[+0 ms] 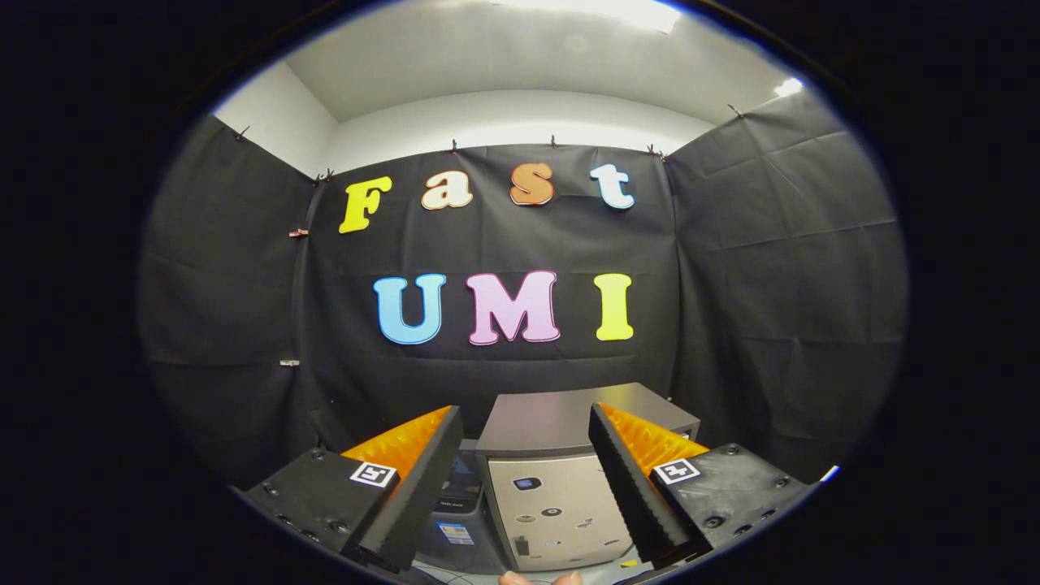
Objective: Put the clothes into the washing machine and then close the washing machine lid.
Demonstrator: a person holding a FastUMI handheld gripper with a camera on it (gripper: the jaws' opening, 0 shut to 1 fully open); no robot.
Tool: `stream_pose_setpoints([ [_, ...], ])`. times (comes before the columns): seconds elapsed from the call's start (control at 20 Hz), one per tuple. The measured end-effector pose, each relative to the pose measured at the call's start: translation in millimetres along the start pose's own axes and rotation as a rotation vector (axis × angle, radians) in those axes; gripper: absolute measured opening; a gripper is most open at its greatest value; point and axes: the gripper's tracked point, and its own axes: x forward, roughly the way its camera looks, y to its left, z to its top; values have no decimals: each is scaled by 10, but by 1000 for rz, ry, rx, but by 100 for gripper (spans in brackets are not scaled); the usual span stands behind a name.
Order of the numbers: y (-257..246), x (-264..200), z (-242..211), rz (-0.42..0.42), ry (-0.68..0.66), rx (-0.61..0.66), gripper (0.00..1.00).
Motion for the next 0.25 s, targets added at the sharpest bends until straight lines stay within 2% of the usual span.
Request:
stream_pose_setpoints([
  [0.25, 63, -11, 7, 9, -3, -8, 99],
])
